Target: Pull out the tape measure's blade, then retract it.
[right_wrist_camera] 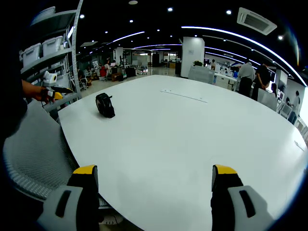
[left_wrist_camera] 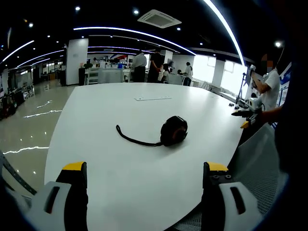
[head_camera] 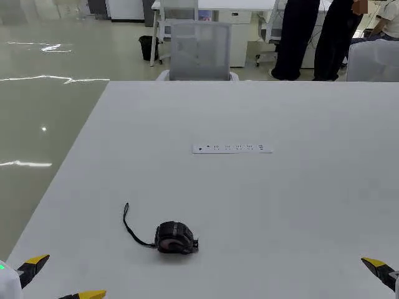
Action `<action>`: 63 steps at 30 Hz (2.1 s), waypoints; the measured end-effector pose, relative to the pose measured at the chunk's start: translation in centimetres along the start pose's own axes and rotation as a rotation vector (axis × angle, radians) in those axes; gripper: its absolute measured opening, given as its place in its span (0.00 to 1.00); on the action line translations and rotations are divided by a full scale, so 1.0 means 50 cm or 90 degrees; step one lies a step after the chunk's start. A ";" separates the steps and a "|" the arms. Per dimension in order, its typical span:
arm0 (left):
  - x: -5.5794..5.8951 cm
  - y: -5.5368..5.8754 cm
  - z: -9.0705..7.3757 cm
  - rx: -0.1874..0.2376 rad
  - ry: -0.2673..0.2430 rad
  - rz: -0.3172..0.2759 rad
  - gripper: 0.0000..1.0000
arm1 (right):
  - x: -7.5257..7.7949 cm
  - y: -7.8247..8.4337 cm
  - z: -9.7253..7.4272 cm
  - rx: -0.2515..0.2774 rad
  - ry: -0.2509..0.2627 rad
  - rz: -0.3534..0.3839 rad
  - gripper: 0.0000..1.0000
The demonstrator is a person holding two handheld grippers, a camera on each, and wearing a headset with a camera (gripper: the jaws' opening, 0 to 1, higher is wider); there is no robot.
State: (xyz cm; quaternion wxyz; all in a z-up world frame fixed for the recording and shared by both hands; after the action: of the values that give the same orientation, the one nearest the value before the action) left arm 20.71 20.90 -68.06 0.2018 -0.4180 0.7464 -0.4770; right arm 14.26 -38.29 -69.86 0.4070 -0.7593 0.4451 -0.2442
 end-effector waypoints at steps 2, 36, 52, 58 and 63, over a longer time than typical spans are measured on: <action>0.002 0.000 0.002 0.000 0.003 0.001 0.99 | 0.000 0.000 0.001 0.000 0.000 -0.001 1.00; 0.005 -0.048 0.069 -0.021 0.057 0.046 0.99 | -0.009 -0.058 0.059 -0.001 -0.066 -0.064 0.97; 0.010 -0.098 0.143 -0.056 0.118 0.107 0.99 | -0.030 -0.078 0.120 -0.010 -0.114 -0.084 0.96; 0.016 -0.113 0.176 -0.076 0.153 0.146 0.99 | -0.036 -0.089 0.140 -0.012 -0.127 -0.088 0.95; 0.021 -0.134 0.202 -0.083 0.176 0.171 0.99 | -0.039 -0.100 0.158 -0.008 -0.138 -0.093 0.95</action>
State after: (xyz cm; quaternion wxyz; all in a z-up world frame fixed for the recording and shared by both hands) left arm 30.07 13.27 -66.76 0.1320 -0.2573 0.8452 -0.4495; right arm 21.52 -32.06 -70.04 0.4291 -0.8142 0.3436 -0.1866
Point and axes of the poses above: the centre of the closed fingertips' face, and the gripper's own axes: z roughly forward along the fingers, x roughly to its right, y roughly out of its underside, the point moved 10 cm from there along -z, roughly backward along the fingers, and after that the axes turned 1 degree about z, right-handed, at the moved point
